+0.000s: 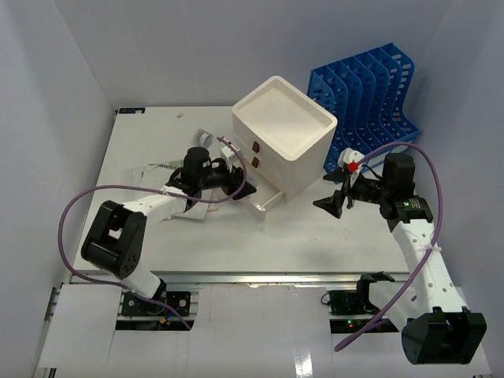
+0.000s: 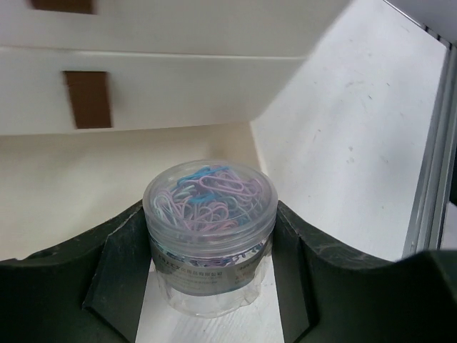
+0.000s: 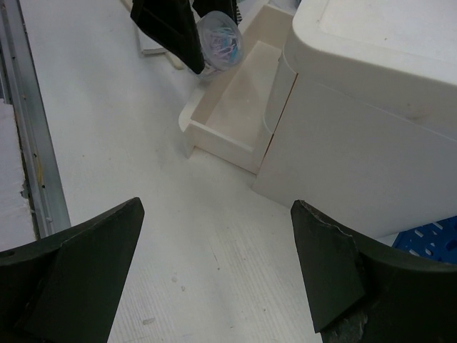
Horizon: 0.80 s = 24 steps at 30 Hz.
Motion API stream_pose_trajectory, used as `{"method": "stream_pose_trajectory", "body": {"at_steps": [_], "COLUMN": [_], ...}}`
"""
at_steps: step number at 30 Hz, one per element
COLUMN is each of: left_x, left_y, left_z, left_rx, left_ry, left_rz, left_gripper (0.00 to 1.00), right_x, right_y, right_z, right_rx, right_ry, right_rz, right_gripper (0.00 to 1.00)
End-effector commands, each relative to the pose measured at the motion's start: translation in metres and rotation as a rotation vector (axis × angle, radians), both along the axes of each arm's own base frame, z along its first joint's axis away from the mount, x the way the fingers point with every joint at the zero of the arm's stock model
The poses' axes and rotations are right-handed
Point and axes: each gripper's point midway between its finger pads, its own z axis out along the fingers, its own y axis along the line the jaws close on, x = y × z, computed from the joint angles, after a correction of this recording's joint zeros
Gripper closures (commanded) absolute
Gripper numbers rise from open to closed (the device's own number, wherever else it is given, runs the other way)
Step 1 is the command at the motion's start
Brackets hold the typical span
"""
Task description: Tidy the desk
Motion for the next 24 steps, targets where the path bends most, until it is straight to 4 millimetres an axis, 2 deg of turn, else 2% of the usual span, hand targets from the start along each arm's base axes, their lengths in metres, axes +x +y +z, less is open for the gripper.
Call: {"method": "stream_pose_trajectory", "body": {"at_steps": [1,4,9,12,14,15,18,21,24], "left_x": [-0.013,-0.006,0.003,0.011,0.015,0.018,0.027,0.031,0.031], "left_y": [-0.020,-0.027,-0.039,-0.048,-0.052,-0.054,-0.057,-0.059,-0.058], "left_z": [0.056,0.045,0.038,0.029,0.024,0.021,0.015,0.015,0.024], "left_rx": [-0.131,-0.136,-0.162,-0.156,-0.148,-0.143,-0.125,-0.112,-0.112], "left_ry": [-0.355,-0.343,-0.344,-0.335,-0.327,-0.324,-0.278,-0.260,-0.265], "left_rz": [-0.166,-0.150,-0.132,-0.128,-0.116,-0.103,-0.040,-0.028,-0.025], "left_gripper": [0.75,0.75,0.74,0.68,0.56,0.53,0.20,0.04,0.02], "right_x": [0.002,0.003,0.004,0.004,0.005,0.004,0.005,0.005,0.004], "right_y": [0.001,0.000,-0.002,-0.002,-0.003,-0.003,-0.003,-0.003,-0.003], "right_z": [0.000,-0.001,-0.002,-0.002,-0.003,-0.003,-0.003,-0.003,-0.003], "right_rx": [0.009,0.008,0.008,0.007,0.006,0.006,0.007,0.009,0.010], "right_ry": [-0.020,-0.021,-0.016,-0.015,-0.015,-0.016,-0.012,-0.010,-0.009], "right_rz": [0.013,0.009,0.004,0.002,-0.002,-0.002,-0.002,0.000,0.001], "right_gripper": [0.10,0.10,0.10,0.10,0.10,0.10,0.10,0.10,0.10]}}
